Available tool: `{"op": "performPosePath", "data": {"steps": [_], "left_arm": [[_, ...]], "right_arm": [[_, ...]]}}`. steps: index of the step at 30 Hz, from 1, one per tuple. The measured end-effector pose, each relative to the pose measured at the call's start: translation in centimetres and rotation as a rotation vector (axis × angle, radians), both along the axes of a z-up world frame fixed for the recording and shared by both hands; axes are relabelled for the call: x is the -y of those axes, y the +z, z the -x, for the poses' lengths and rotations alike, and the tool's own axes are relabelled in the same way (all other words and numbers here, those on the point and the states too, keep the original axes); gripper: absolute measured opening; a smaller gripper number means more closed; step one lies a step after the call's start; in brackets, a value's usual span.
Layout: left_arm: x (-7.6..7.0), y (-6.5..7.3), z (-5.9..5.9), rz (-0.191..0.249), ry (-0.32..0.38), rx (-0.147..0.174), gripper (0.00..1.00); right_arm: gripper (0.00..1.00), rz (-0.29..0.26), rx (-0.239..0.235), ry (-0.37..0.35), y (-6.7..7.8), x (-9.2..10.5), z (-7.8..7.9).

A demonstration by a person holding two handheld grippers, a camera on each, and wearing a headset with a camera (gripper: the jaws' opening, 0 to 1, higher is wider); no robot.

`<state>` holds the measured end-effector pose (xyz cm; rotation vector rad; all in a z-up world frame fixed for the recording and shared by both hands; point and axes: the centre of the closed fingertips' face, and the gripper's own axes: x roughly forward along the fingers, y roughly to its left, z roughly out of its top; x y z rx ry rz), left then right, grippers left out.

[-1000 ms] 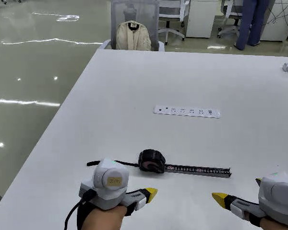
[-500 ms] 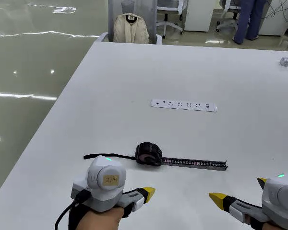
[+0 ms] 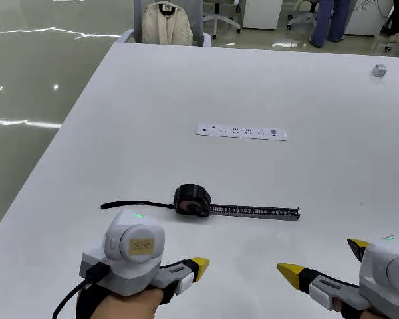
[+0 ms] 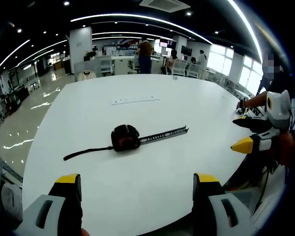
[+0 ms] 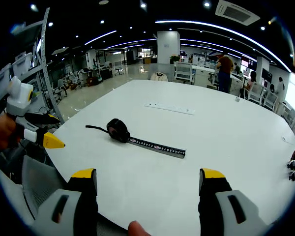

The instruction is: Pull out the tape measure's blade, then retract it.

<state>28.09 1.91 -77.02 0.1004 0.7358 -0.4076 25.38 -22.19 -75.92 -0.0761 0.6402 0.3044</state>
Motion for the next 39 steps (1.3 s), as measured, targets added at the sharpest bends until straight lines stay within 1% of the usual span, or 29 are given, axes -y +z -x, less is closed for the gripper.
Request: {"op": "performPosePath", "data": {"steps": [4, 6, 11, 12, 14, 16, 20, 23, 26, 30, 32, 35, 37, 39], "left_arm": [[0.3, 0.6, 0.4, 0.004, -0.007, 0.001, 0.91], [0.3, 0.8, 0.5, 0.003, -0.007, 0.0, 0.91], [0.3, 1.2, 0.8, 0.0, -0.003, -0.007, 0.91], [0.3, 1.2, 0.9, -0.004, 0.002, -0.012, 0.91], [0.4, 1.2, 1.1, -0.005, 0.004, -0.02, 0.91], [0.7, 1.1, 1.2, -0.003, 0.007, -0.03, 0.91], [1.3, 1.0, 1.1, -0.002, 0.006, -0.034, 0.91], [1.9, 0.6, 0.7, 0.006, 0.0, -0.045, 0.91], [2.3, 0.4, 0.4, 0.009, -0.002, -0.043, 0.91], [2.6, 0.0, -0.2, 0.007, -0.003, -0.038, 0.9], [2.7, -0.3, -0.6, 0.002, -0.003, -0.044, 0.9], [2.7, -0.7, -1.2, -0.006, 0.01, -0.041, 0.9], [2.7, -0.9, -1.6, 0.0, 0.027, -0.039, 0.9], [2.7, -1.2, -1.9, 0.003, 0.036, -0.038, 0.9]], "right_arm": [[0.86, -0.004, -0.008, 0.003, 0.7, -0.1, 0.8], [0.85, -0.025, -0.02, 0.013, 1.0, -0.6, 1.4], [0.86, -0.02, -0.021, 0.019, 1.5, -0.6, 2.3], [0.85, -0.017, -0.022, 0.02, 1.6, -0.6, 2.5], [0.85, -0.016, -0.021, 0.022, 1.8, -0.6, 2.8], [0.83, -0.001, -0.023, 0.028, 1.8, -0.5, 2.9], [0.83, -0.002, -0.022, 0.02, 1.6, 0.1, 2.8], [0.83, 0.004, -0.031, 0.024, 1.1, 0.3, 2.7], [0.83, 0.014, -0.034, 0.033, 0.7, 0.6, 2.4], [0.82, 0.022, -0.05, 0.045, -0.3, 1.0, 1.8], [0.81, 0.024, -0.061, 0.055, -0.8, 1.1, 1.5], [0.81, 0.031, -0.07, 0.065, -1.4, 1.3, 1.0], [0.82, 0.032, -0.081, 0.079, -1.9, 1.3, 0.8], [0.82, 0.045, -0.095, 0.095, -2.5, 1.4, 0.5]]}}
